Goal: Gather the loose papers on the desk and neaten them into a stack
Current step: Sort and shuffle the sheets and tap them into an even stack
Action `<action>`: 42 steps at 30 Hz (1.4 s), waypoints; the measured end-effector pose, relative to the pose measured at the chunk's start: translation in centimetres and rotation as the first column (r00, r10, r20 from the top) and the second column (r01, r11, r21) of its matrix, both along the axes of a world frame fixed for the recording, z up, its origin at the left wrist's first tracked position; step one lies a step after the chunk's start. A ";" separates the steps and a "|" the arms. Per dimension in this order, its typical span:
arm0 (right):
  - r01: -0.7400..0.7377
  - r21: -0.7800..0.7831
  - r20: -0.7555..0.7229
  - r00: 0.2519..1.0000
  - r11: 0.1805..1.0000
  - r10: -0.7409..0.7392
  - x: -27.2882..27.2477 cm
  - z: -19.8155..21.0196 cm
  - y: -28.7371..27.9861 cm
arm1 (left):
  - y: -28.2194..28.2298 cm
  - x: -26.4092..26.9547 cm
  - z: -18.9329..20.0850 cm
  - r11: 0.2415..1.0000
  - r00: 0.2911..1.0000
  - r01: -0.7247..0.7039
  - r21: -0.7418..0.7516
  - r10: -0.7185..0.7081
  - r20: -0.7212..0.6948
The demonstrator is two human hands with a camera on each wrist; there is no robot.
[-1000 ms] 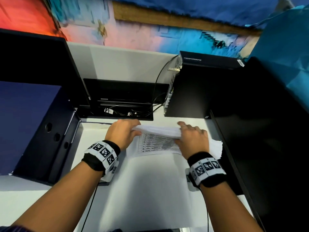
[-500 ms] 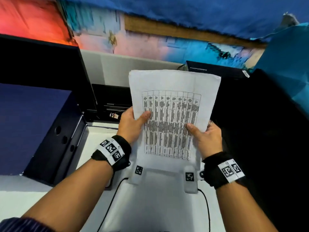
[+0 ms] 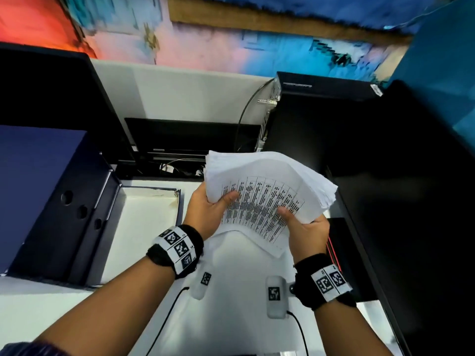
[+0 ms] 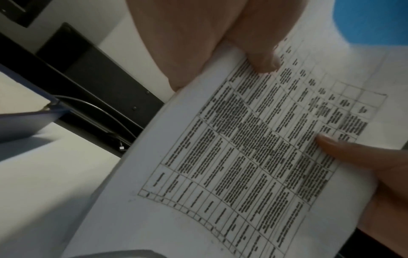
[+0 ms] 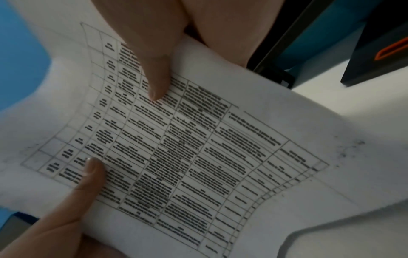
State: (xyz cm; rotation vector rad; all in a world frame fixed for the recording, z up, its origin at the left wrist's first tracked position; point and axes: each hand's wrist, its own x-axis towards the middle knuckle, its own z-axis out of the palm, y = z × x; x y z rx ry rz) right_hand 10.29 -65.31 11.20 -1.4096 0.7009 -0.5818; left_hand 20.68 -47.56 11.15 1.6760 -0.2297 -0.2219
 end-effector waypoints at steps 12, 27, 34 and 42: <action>0.187 -0.202 0.315 0.942 0.961 -0.117 1.6 6.8 0.0 | -1.3 0.7 5.7 0.971 0.865 -0.085 -0.221 0.182 0.468; -0.085 -0.077 0.182 0.978 0.993 0.098 1.0 5.0 -2.6 | -0.2 4.7 3.7 0.925 0.948 0.317 -0.209 -0.304 0.092; -0.153 -0.114 0.175 0.970 0.982 0.172 1.4 5.4 -2.5 | -0.3 4.3 4.4 0.948 0.968 0.244 -0.204 -0.226 0.107; -0.095 -0.081 0.131 0.986 0.992 0.105 1.4 3.6 -2.2 | -0.5 3.0 2.5 0.971 0.986 0.166 -0.171 -0.163 0.032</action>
